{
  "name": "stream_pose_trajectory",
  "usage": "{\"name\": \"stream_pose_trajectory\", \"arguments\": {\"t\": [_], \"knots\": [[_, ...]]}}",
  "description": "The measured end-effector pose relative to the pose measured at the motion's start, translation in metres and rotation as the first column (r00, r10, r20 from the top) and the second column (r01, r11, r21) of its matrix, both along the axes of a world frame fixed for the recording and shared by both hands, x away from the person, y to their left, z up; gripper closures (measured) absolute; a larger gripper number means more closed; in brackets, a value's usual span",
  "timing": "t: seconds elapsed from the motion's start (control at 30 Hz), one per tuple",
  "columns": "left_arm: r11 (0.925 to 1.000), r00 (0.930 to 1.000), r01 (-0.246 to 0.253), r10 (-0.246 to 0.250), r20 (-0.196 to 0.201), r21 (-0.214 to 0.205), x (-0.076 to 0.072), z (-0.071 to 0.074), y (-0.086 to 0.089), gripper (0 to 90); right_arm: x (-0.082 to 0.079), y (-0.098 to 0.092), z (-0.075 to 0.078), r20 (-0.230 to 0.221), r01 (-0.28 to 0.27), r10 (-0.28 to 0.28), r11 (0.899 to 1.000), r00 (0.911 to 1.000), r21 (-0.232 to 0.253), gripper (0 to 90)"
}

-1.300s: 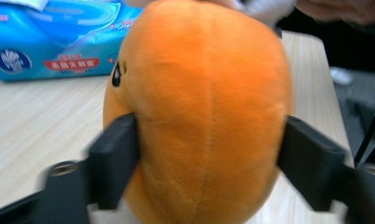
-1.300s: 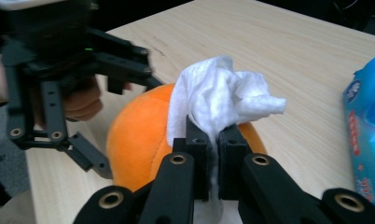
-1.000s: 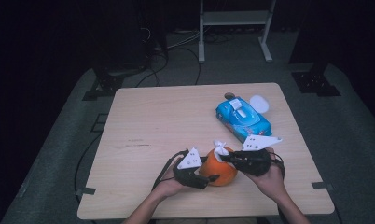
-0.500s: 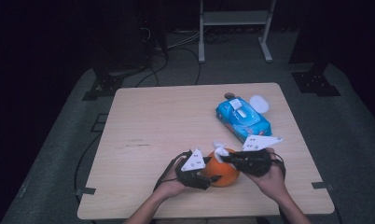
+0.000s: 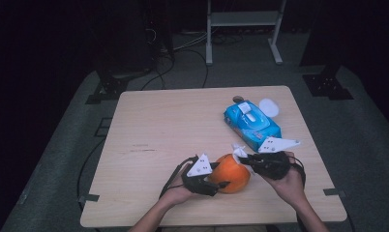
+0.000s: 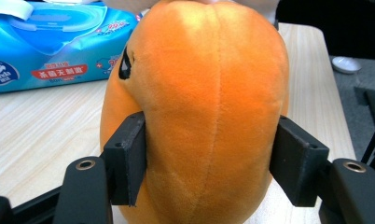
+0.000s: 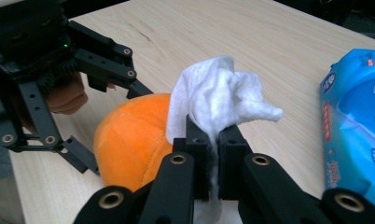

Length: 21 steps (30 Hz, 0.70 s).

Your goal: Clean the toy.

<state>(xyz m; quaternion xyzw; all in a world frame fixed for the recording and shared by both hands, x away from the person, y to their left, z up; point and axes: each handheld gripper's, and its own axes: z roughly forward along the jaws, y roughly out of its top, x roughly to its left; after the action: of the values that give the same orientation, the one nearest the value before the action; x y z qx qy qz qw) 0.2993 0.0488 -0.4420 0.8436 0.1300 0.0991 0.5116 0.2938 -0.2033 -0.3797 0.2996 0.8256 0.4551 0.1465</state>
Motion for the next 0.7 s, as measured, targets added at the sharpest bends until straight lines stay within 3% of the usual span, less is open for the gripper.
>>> {"name": "stream_pose_trajectory", "arguments": {"t": [0.17,0.3,0.37,0.43,0.5,0.6,0.7], "knots": [[1.0,0.9999,-0.007,0.007,-0.013,-0.004,0.001,-0.001,0.002,30.9,-0.006,0.015,0.002,0.024,-0.036,0.036,0.999,0.9991,-0.016,85.1],[0.9979,0.9991,0.024,-0.026,-0.033,-0.061,0.006,-0.005,0.005,15.7,-0.002,0.012,0.0,0.019,-0.031,0.031,0.999,0.9993,-0.013,85.1],[0.998,0.9994,0.029,-0.03,-0.02,-0.056,0.007,-0.008,0.004,10.6,0.0,0.008,-0.002,0.003,-0.028,0.028,1.0,0.9996,0.009,85.1],[0.9984,0.9995,0.03,-0.03,-0.01,-0.049,0.008,-0.01,0.002,11.2,0.0,0.009,-0.002,0.002,-0.027,0.027,1.0,0.9996,0.005,85.1],[0.999,0.9998,0.02,-0.02,0.003,-0.039,0.007,-0.01,0.003,19.4,-0.003,0.013,0.0,0.005,-0.04,0.04,0.999,0.9992,0.008,85.1],[0.9985,0.9998,-0.007,0.006,-0.02,-0.054,0.009,-0.009,0.006,27.3,-0.01,0.022,0.005,-0.009,-0.095,0.096,0.995,0.9954,0.039,85.1],[0.9988,0.9998,0.001,-0.002,-0.02,-0.049,0.009,-0.009,0.007,30.5,-0.016,0.032,0.006,0.031,-0.117,0.117,0.993,0.9926,-0.022,85.0]]}}
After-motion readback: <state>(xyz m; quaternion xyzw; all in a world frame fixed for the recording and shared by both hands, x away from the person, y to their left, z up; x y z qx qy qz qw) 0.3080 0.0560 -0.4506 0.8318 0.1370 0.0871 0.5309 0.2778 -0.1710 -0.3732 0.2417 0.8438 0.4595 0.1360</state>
